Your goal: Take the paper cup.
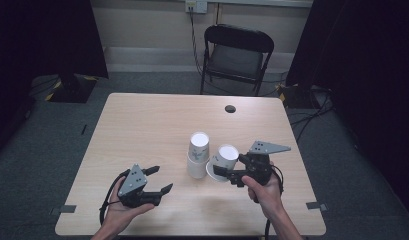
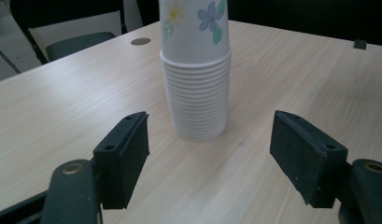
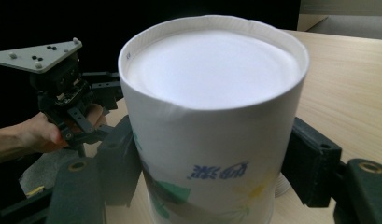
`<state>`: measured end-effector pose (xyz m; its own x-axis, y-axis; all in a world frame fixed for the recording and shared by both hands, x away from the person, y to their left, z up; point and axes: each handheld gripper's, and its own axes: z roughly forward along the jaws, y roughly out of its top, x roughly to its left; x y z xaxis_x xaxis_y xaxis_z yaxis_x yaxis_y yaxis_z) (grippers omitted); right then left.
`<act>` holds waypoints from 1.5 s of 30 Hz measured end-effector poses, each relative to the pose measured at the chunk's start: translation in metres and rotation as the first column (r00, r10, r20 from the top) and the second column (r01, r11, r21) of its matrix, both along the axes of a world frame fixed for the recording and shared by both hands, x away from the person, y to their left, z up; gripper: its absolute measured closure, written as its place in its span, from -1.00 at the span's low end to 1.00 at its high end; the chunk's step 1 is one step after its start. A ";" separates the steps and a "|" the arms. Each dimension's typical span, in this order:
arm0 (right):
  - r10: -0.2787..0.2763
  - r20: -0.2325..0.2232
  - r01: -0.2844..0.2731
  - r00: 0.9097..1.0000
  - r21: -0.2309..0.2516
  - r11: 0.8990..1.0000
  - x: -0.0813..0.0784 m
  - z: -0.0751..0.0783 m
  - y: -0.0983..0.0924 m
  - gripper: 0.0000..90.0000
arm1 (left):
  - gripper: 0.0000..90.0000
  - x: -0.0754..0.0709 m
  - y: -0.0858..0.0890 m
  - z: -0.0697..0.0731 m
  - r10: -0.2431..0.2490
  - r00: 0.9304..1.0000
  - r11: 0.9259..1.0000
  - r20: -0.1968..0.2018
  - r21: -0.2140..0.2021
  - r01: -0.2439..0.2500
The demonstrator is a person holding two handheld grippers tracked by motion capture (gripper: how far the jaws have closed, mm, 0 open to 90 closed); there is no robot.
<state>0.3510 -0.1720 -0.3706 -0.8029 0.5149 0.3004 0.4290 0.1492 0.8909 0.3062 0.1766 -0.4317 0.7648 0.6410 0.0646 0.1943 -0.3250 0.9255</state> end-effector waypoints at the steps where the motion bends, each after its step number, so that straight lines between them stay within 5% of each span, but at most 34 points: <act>1: 0.004 -0.012 -0.004 1.000 0.000 1.000 -0.002 -0.002 0.001 -0.34 | -0.37 0.001 -0.007 0.004 -0.019 1.000 1.000 0.016 -0.005 0.019; 8: 0.017 -0.026 -0.017 1.000 0.000 1.000 -0.006 -0.006 0.005 -0.33 | -0.34 0.000 -0.029 0.009 -0.070 0.996 0.998 0.047 -0.002 0.070; 10: 0.023 -0.040 -0.023 0.999 0.009 1.000 -0.007 -0.007 0.009 -0.33 | -0.32 -0.004 -0.040 0.011 -0.079 0.992 0.997 0.094 0.006 0.079; 14: 0.036 -0.058 -0.035 0.998 0.014 0.999 -0.006 -0.009 0.013 -0.33 | -0.41 -0.005 -0.047 0.015 -0.108 0.987 0.994 0.123 -0.021 0.111; 15: 0.032 -0.077 -0.031 0.996 0.014 0.999 -0.005 -0.010 0.015 -0.33 | -0.38 -0.007 -0.053 0.015 -0.128 0.981 0.992 0.144 0.001 0.129; 20: 0.051 -0.104 -0.046 0.993 0.047 0.998 -0.005 -0.012 0.016 -0.33 | -0.25 -0.006 -0.058 0.015 -0.133 0.982 0.991 0.136 0.000 0.134; 27: 0.085 -0.151 -0.074 0.985 0.073 0.995 -0.004 -0.014 0.018 -0.33 | -0.32 -0.007 -0.068 0.019 -0.148 0.975 0.989 0.168 0.026 0.146; 34: 0.103 -0.188 -0.086 0.977 0.097 0.992 -0.002 -0.015 0.018 -0.33 | -0.07 -0.009 -0.074 0.018 -0.163 0.970 0.987 0.179 0.020 0.162; 35: 0.107 -0.198 -0.088 0.974 0.102 0.991 -0.001 -0.016 0.018 -0.33 | -0.05 -0.010 -0.074 0.018 -0.162 0.969 0.987 0.187 0.027 0.160; 36: 0.129 -0.246 -0.097 0.961 0.137 0.986 0.002 -0.020 0.017 -0.32 | -0.01 -0.011 -0.075 0.017 -0.164 0.967 0.986 0.196 0.027 0.162; 39: 0.137 -0.278 -0.095 0.951 0.160 0.983 0.005 -0.023 0.016 -0.31 | 0.11 -0.012 -0.076 0.016 -0.167 0.963 0.986 0.209 0.033 0.164; 40: 0.153 -0.309 -0.099 0.939 0.185 0.978 0.008 -0.027 0.015 -0.31 | 0.15 -0.013 -0.078 0.015 -0.170 0.959 0.985 0.227 0.039 0.165; 45: 0.167 -0.351 -0.097 0.921 0.208 0.973 0.011 -0.032 0.015 -0.30 | 0.20 -0.013 -0.079 0.013 -0.173 0.951 0.985 0.255 0.063 0.162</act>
